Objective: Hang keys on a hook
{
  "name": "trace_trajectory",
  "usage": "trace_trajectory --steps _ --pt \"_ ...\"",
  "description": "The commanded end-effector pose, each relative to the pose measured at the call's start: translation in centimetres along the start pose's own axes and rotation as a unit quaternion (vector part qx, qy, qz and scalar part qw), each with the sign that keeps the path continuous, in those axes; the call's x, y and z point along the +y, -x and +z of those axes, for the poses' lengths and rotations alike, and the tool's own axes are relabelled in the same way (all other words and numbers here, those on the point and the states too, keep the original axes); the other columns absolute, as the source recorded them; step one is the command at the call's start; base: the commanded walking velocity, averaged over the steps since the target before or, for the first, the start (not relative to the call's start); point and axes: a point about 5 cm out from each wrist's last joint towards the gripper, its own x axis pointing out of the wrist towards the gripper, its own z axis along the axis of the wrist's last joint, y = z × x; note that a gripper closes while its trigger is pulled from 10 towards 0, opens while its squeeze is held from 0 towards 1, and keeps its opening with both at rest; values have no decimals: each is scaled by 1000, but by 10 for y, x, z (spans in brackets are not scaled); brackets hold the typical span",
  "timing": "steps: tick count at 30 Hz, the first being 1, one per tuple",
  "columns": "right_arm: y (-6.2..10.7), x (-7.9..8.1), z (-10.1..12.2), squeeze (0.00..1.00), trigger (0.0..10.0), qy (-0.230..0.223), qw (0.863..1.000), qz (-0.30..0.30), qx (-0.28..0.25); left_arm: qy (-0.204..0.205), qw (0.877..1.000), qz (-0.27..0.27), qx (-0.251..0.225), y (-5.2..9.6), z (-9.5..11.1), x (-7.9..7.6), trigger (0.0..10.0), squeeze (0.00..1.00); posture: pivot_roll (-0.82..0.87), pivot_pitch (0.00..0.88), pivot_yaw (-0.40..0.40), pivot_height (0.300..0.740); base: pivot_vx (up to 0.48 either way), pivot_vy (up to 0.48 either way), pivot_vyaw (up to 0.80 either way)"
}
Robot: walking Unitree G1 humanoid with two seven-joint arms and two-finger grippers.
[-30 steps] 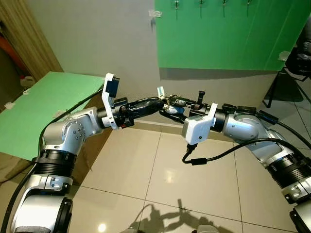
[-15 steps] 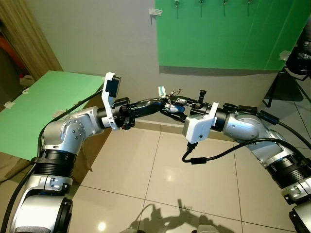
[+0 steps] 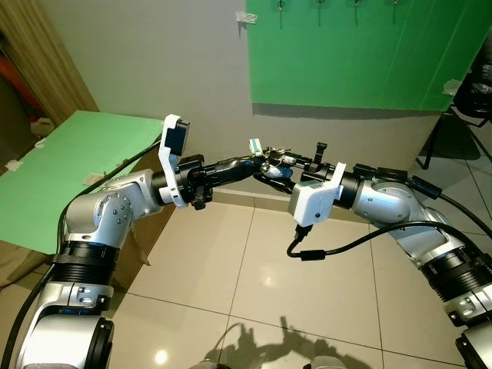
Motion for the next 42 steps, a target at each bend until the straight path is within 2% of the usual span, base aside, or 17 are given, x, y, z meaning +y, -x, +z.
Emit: trace_trajectory --steps 1,3,4,5,6,8,9,11,17,21,22,24,25,26,27,35,42 --pt "-1 -6 4 0 0 -2 1000 -16 -8 -10 1000 13 10 2 -1 -1 0 0 -267 23 117 740 0 0 0" --pt "-2 -6 2 0 0 -6 1000 -23 -1 -23 999 25 11 2 1 0 0 0 -266 23 117 740 0 0 0" --pt "-1 -7 -1 0 1843 -14 999 -35 13 -41 998 40 11 3 3 1 0 0 -267 22 118 740 0 0 0" --pt "-1 -7 -1 0 1843 -14 999 -35 13 -41 998 40 11 3 3 1 0 0 -267 22 118 740 0 0 0" --pt "-1 -7 -3 0 10000 -20 999 -42 22 -50 997 51 8 3 5 2 0 0 -266 22 118 740 0 0 0" --pt "0 -7 -9 0 10000 -35 997 -58 48 -68 995 68 7 4 9 3 0 0 -265 21 117 740 0 0 0" --pt "2 -8 -13 1000 10000 -61 993 -77 59 -75 995 72 4 4 11 2 0 0 -261 20 116 740 0 0 0" --pt "4 -9 -22 1000 10000 -127 980 -125 90 -83 994 73 3 2 12 -1 0 0 -255 19 115 740 0 0 0" --pt "5 -6 -31 1000 10000 -216 954 -173 116 -89 993 82 -11 0 14 -2 0 0 -254 16 114 740 0 0 0" --pt "8 -6 -40 1000 10000 -304 915 -226 139 -104 989 103 -14 0 16 1 0 0 -255 13 116 740 0 0 0" --pt "8 -6 -40 1000 10000 -304 915 -226 139 -104 989 103 -14 0 16 1 0 0 -255 13 116 740 0 0 0" --pt "10 -4 -44 1000 10000 -362 886 -251 146 -119 984 130 -19 0 20 4 0 0 -256 10 116 740 0 0 0" --pt "10 -4 -44 1000 10000 -362 886 -251 146 -119 984 130 -19 0 20 4 0 0 -256 10 116 740 0 0 0" --pt "12 -3 -45 1000 10000 -396 866 -267 147 -133 979 152 -24 0 23 6 0 0 -256 8 117 740 0 0 0" --pt "12 -3 -45 1000 10000 -396 866 -267 147 -133 979 152 -24 0 23 6 0 0 -256 8 117 740 0 0 0" --pt "25 3 -56 1000 10000 -517 761 -351 175 -172 935 307 -32 21 25 24 0 0 -254 7 130 740 0 0 0" --pt "31 28 -55 1000 10000 -554 715 -375 204 -132 895 424 -53 43 -8 24 0 0 -243 6 138 740 0 0 0"
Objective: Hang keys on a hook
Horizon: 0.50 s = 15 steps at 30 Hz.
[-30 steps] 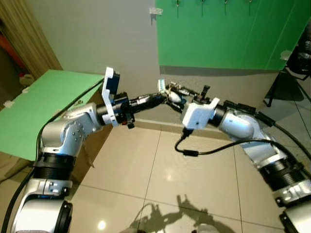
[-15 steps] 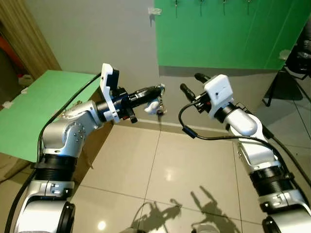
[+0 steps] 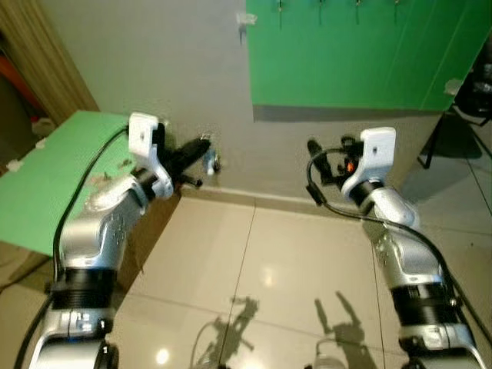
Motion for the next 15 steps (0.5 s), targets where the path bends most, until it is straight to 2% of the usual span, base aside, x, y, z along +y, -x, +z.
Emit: trace_trajectory --steps 1,4,5,6,7,8,11,15 --pt "2 3 3 1000 10000 -21 1000 -8 -5 -5 999 45 -11 7 0 2 0 0 -239 5 141 740 0 0 0" --pt "6 4 -5 1000 10000 -53 998 -23 5 -16 993 117 -6 18 -18 2 0 0 -227 1 141 740 0 0 0" --pt "7 5 -7 1000 10000 -58 998 -26 8 -18 991 133 -2 21 -23 1 0 0 -225 0 141 740 0 0 0" --pt "9 6 -11 945 10000 -66 997 -30 12 -44 988 149 1 24 -30 -5 0 0 -222 0 141 740 0 0 0" --pt "9 6 -11 945 10000 -66 997 -30 12 -44 988 149 1 24 -30 -5 0 0 -222 0 141 740 0 0 0" --pt "10 6 -12 0 10000 -63 997 -32 13 -44 990 134 2 23 -33 -12 0 0 -218 0 140 740 0 0 0" --pt "11 7 -15 0 10000 -55 998 -39 14 -58 992 115 -1 19 -34 -25 0 0 -218 0 142 740 0 0 0" --pt "12 7 -16 0 10000 -50 998 -44 14 -74 991 115 -5 18 -36 -30 0 0 -224 0 144 740 0 0 0"
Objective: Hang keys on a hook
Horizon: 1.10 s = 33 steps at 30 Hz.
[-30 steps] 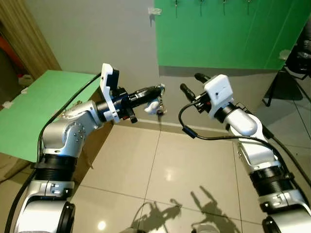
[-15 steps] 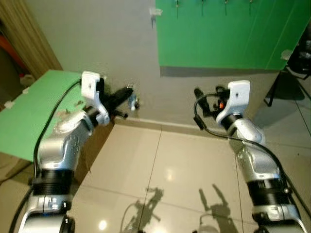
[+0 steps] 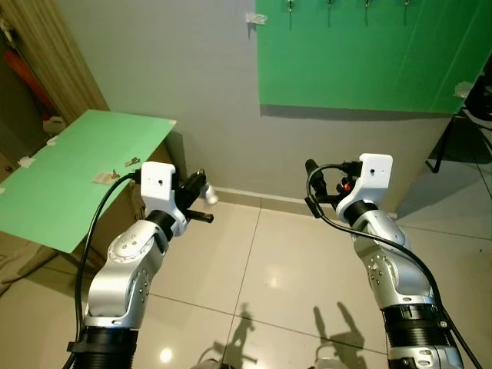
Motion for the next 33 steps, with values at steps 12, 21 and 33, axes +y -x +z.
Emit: trace_trajectory --steps 12,21,33 --pt "9 13 -8 0 10000 17 1000 11 -3 -63 998 21 -20 -5 2 -4 0 0 -242 0 151 740 77 0 0" --pt "9 17 -8 0 10000 22 1000 19 -10 -72 997 3 -28 -13 6 -9 0 0 -249 0 158 740 470 0 0" --pt "10 19 -9 0 10000 29 999 19 -16 -84 996 10 -31 -22 12 -1 0 0 -260 0 166 740 472 0 0"
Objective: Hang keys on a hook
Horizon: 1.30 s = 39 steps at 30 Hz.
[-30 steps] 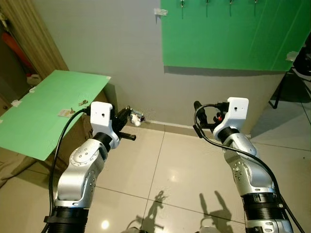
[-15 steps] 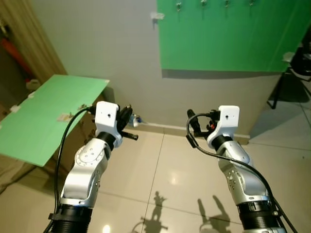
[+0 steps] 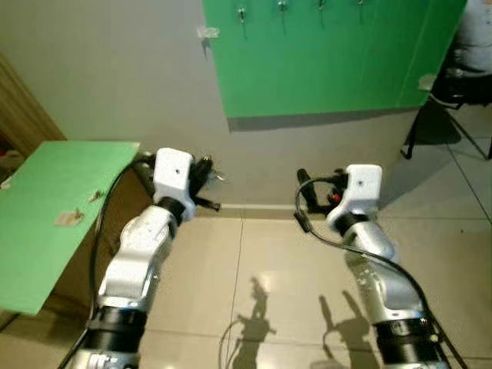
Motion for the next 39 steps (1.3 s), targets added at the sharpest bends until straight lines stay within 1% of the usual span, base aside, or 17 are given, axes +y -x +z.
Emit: trace_trajectory --steps 1,10,20,28,29,31,33,35,39 --pt "1 -5 5 0 10000 8 1000 -8 -12 -8 1000 -5 -11 -4 5 -2 0 0 -260 0 166 740 472 0 0" --pt "1 -4 7 0 10000 12 1000 -10 -17 -16 1000 -12 -16 -10 8 -1 0 0 -266 0 169 740 472 0 0" --pt "0 -5 6 0 10000 22 1000 -11 -18 -20 999 -19 -16 -11 7 -1 0 0 -264 0 173 740 471 0 0" --pt "-1 -3 6 0 10000 30 999 -8 -19 -27 999 -24 -13 -12 7 3 0 0 -261 0 175 740 474 0 0" --pt "-2 -2 3 0 10000 25 1000 -4 -8 -28 999 -23 -10 -11 6 4 0 0 -260 0 175 740 480 0 -738" --pt "-1 -2 2 0 10000 23 1000 -4 -3 -27 999 -25 -2 -11 3 4 0 0 -260 0 174 740 480 0 -700" --pt "-1 -1 3 0 10000 39 999 -4 -7 -10 999 -31 0 -10 1 4 0 0 -260 0 174 740 480 0 -613" --pt "-1 -1 3 0 10000 45 999 -4 -9 -8 999 -31 0 -10 1 4 0 0 -260 0 173 740 480 0 0" --pt "-1 -1 4 0 10000 45 999 -5 -13 -16 1000 -25 -1 -11 3 8 0 0 -259 0 174 740 0 0 0"
